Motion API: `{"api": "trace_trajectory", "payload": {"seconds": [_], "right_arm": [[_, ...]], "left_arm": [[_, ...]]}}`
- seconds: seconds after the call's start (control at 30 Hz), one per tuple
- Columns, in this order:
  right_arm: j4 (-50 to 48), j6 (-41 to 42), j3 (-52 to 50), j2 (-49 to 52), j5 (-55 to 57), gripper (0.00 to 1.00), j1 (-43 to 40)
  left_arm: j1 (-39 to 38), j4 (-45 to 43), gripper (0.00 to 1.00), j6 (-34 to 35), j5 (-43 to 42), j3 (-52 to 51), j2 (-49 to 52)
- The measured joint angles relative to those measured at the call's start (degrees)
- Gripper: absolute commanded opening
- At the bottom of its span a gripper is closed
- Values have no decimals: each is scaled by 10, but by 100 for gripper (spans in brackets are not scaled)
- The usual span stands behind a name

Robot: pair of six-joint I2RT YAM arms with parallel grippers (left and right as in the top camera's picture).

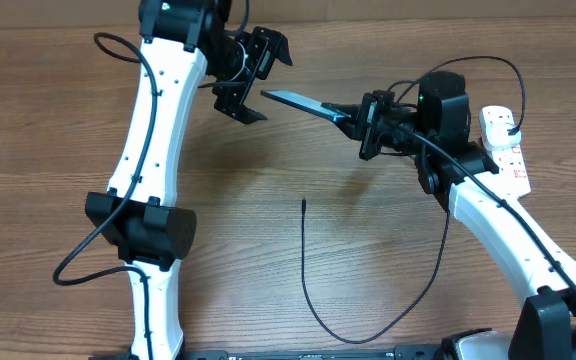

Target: Plug charger to phone and switch on socket

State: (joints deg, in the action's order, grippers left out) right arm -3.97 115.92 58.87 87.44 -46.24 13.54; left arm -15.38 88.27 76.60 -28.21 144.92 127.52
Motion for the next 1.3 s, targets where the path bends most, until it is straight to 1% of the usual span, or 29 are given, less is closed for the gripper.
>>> {"api": "trace_trajectory", "payload": {"seconds": [0.27, 0.37, 0.6, 0.63, 0.73, 0.8, 0.9, 1.0, 1.1, 1.17, 1.2, 1.23, 1.3], "right_arm": [[-39, 0, 0, 0, -18, 4, 0], [-40, 0, 0, 0, -20, 4, 0], [-40, 0, 0, 1, -21, 4, 0], [-41, 0, 0, 1, -21, 4, 0], [-41, 0, 0, 1, -24, 4, 0], [-43, 0, 0, 1, -25, 4, 0], [-60, 0, 0, 1, -25, 4, 0], [-80, 0, 0, 1, -27, 4, 0], [-80, 0, 0, 1, -29, 4, 0], [-81, 0, 0, 1, -29, 4, 0], [-80, 0, 0, 1, -29, 4, 0], [-80, 0, 0, 1, -29, 4, 0], [-80, 0, 0, 1, -29, 4, 0]], "left_arm": [[-19, -6, 100, 13, 33, 0, 0], [-23, -6, 100, 16, 48, 0, 0], [-26, -6, 85, 33, 64, 0, 0], [-26, -6, 85, 34, 65, 0, 0], [-27, -6, 86, 38, 66, 0, 0], [-27, -6, 88, 41, 66, 0, 0], [-27, -6, 90, 43, 66, 0, 0], [-28, -6, 91, 46, 66, 0, 0], [-30, -6, 91, 57, 62, 0, 0], [-30, -7, 89, 64, 55, 0, 0], [-31, -9, 85, 68, 49, 0, 0], [-31, -10, 84, 69, 48, 0, 0], [-30, -12, 77, 75, 42, 0, 0]]}}
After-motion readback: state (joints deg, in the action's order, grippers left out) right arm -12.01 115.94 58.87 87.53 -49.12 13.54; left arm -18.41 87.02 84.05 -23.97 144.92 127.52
